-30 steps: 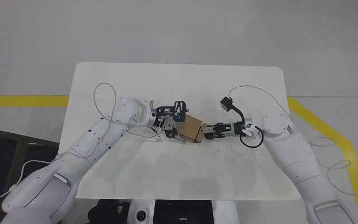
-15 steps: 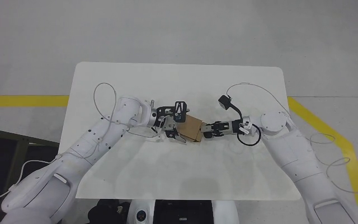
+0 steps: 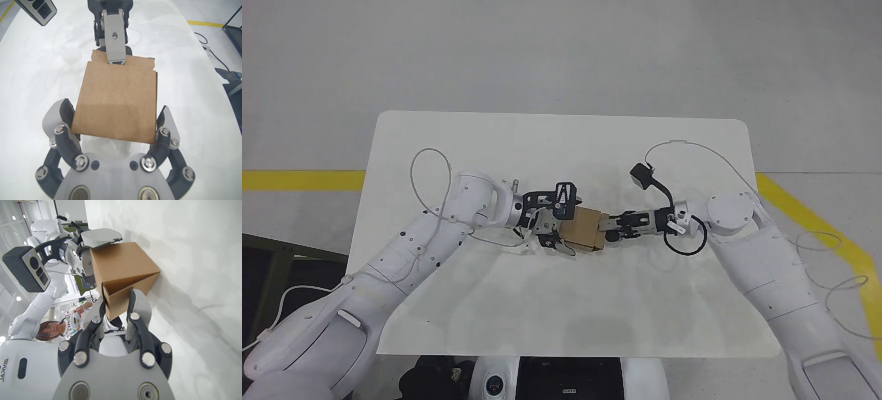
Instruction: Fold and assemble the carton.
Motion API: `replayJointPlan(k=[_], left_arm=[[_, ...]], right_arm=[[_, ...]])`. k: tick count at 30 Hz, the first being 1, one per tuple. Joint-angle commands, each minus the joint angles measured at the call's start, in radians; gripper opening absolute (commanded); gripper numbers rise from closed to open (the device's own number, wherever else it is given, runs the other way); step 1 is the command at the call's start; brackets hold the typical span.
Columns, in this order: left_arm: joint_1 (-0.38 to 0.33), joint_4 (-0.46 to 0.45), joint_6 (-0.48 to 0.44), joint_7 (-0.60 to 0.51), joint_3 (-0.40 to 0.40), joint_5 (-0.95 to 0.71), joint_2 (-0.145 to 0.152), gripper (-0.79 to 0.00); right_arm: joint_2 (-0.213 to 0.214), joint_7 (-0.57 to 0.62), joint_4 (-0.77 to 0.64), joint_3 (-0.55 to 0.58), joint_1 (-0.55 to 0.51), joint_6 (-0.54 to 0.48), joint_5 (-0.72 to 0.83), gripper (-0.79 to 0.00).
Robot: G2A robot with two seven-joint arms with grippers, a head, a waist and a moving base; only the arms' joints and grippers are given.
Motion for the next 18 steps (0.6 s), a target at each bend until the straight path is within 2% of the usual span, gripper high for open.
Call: replayJointPlan(k=[1,18], left_arm=[[-0.001,0.001,0.0,-0.001,0.002,0.001,0.0,0.0],[-0.011,0.008,0.0,-0.002,0.018,-0.006,0.0,0.0]], right_arm=[[0.0,0.002,0.001,-0.001,0.001,0.001,-0.001,-0.542],[0.015,0.017,-0.028,0.035,-0.031,0.005,-0.002,-0.536]])
